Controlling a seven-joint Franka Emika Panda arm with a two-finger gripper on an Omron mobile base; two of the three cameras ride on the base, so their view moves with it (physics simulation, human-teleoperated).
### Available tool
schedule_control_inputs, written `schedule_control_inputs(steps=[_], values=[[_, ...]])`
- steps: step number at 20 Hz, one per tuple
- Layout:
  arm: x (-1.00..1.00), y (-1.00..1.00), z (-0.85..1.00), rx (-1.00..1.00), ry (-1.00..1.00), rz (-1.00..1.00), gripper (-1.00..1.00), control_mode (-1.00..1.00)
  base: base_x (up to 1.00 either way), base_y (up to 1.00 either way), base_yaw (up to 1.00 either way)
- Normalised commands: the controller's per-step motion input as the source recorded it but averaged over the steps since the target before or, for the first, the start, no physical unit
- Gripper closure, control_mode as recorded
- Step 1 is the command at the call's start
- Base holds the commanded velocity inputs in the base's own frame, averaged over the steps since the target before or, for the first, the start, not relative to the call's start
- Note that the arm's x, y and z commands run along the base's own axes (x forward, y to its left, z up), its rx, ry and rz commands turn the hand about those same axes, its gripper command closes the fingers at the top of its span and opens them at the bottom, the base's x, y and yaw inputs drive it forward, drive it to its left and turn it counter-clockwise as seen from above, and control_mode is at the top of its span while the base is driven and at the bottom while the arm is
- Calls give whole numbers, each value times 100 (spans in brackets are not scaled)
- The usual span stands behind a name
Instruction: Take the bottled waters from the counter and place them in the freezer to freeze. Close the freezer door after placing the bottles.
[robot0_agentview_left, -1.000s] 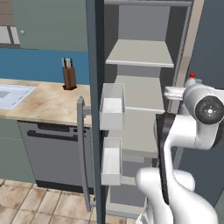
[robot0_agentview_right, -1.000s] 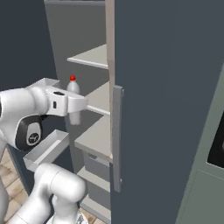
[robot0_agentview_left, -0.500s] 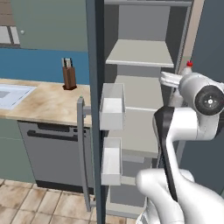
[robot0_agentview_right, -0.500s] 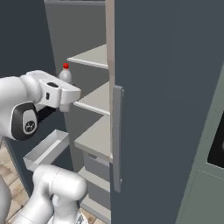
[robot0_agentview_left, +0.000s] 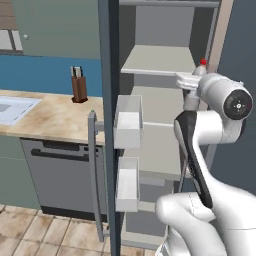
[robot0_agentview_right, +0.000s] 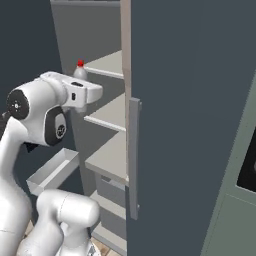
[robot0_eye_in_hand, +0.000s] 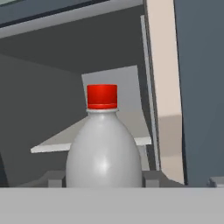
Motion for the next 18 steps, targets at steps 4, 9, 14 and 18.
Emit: schedule_control_inputs(steps=[4,9,14,18], values=[[55,0,40,-6,0,1,100,-100,0,0,0],[82,2,24,-7,0,0,100,-100,0,0,0],[72,4,16,-7,0,0,100,-100,0,0,0],[69,9,27,-12,0,0,100,-100,0,0,0]])
